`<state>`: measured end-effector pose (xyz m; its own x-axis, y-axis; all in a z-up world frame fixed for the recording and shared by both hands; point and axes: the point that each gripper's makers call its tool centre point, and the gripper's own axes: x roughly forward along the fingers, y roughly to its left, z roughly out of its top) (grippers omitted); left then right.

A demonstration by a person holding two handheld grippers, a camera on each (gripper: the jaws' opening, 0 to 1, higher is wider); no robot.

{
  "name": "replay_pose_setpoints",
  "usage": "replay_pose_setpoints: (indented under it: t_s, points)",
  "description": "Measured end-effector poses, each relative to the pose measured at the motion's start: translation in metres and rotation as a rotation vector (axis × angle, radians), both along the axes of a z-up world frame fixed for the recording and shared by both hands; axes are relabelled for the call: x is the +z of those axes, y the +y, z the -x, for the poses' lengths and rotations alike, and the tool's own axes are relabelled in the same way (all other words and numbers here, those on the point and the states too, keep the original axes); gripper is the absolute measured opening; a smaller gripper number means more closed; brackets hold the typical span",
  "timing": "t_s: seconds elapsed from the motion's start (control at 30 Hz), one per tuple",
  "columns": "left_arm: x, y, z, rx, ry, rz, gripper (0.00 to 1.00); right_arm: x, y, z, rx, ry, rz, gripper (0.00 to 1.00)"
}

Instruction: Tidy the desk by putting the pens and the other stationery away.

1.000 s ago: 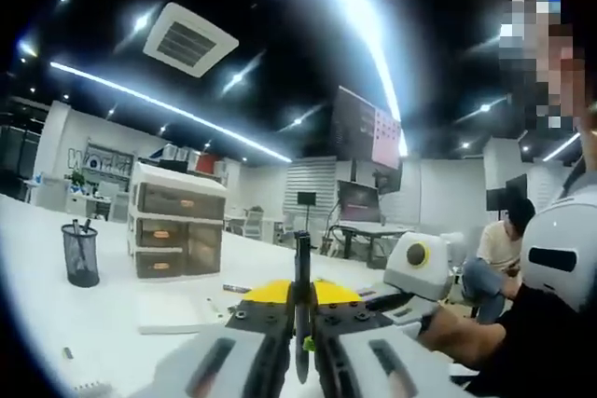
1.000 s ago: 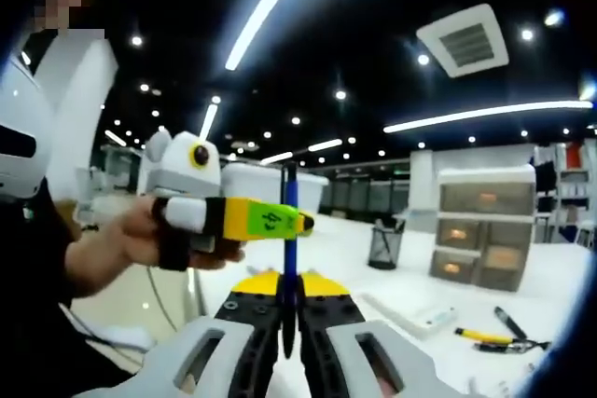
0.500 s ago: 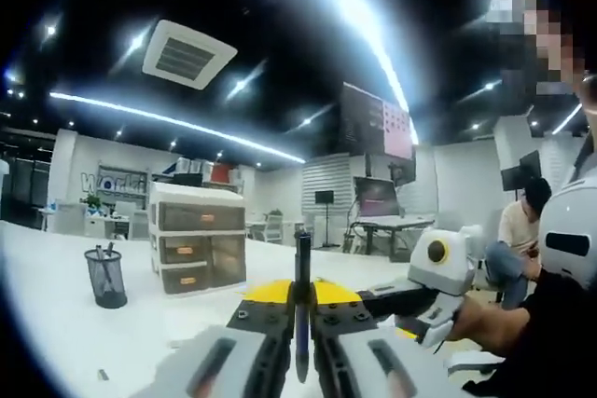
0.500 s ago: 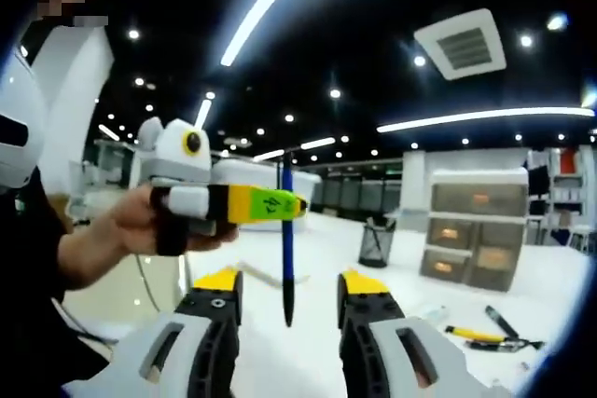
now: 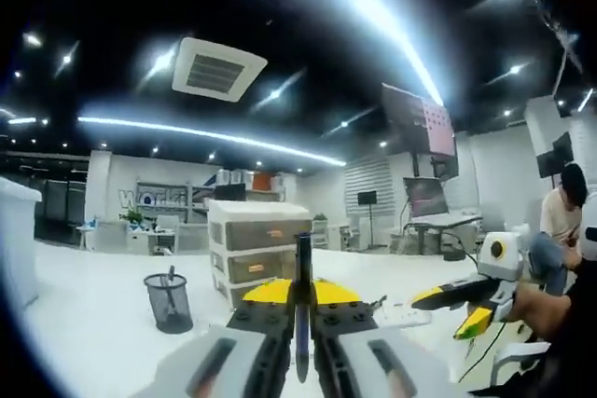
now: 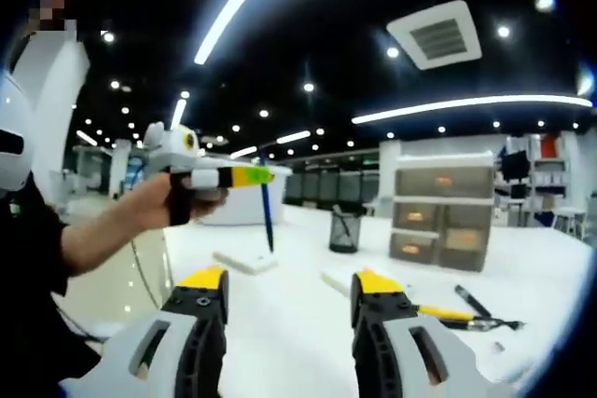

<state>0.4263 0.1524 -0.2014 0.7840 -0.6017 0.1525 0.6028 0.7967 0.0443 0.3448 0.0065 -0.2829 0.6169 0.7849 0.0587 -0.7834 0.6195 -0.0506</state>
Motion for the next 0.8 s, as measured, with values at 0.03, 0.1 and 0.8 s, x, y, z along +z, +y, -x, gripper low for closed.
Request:
replay_pose_setpoints:
  t_s: [0.03, 0.1, 0.8]
  points:
    - [0.002, 0.004, -0.006, 0.008, -0.002, -0.002, 0.07, 0.0, -0.003, 0.0, -0.005, 0.003, -0.002, 0.5]
    - [0.009, 0.013, -0.017, 0.027, -0.004, 0.009, 0.07, -0.001, -0.008, 0.0, -0.014, 0.007, -0.005, 0.5]
    - [0.049, 0.038, -0.106, 0.144, -0.01, 0.041, 0.07, -0.016, -0.032, -0.002, -0.072, 0.055, 0.029, 0.5]
